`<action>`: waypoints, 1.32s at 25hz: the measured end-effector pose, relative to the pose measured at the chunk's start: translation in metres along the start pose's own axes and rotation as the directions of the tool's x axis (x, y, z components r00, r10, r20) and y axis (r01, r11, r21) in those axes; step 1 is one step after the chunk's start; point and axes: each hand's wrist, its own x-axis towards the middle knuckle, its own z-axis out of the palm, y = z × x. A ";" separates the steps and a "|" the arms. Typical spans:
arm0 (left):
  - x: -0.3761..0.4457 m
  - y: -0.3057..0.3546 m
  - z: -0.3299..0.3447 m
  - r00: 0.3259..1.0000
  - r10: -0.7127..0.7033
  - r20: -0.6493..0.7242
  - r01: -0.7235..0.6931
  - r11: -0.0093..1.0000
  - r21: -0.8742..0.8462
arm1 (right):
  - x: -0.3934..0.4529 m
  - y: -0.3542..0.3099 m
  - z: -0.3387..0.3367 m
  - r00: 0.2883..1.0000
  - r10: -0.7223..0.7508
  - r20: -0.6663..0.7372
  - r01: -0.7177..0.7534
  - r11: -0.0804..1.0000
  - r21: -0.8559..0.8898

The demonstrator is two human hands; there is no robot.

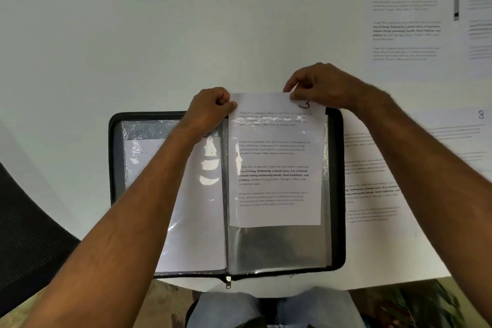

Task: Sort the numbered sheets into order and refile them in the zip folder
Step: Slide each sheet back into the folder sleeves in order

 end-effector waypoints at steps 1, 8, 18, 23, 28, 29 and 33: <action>0.000 0.001 0.001 1.000 0.007 0.015 -0.008 0.999 0.050 | 0.002 -0.003 0.003 1.000 -0.020 -0.010 0.020 1.000 -0.005; -0.003 0.000 -0.004 0.998 0.056 0.036 -0.055 0.998 -0.030 | 0.008 -0.005 0.006 0.995 -0.043 0.089 0.048 0.998 -0.044; -0.002 -0.006 -0.001 0.976 0.175 0.126 -0.191 0.973 0.129 | 0.002 -0.009 0.020 0.969 -0.044 0.242 0.088 0.981 -0.174; 0.007 -0.016 0.001 0.967 0.189 0.172 -0.219 0.960 0.175 | -0.003 -0.017 0.030 0.961 -0.018 0.277 0.093 0.961 -0.260; 0.010 -0.020 0.003 0.967 0.197 0.160 -0.219 0.966 0.135 | -0.004 -0.018 0.043 0.948 0.008 0.317 0.094 0.948 -0.303; 0.010 -0.021 0.003 0.964 0.210 0.165 -0.233 0.963 0.135 | -0.004 -0.019 0.044 0.949 0.009 0.315 0.095 0.945 -0.314; 0.012 -0.023 0.003 0.966 0.207 0.156 -0.229 0.964 0.137 | -0.006 -0.020 0.046 0.954 0.012 0.300 0.103 0.925 -0.365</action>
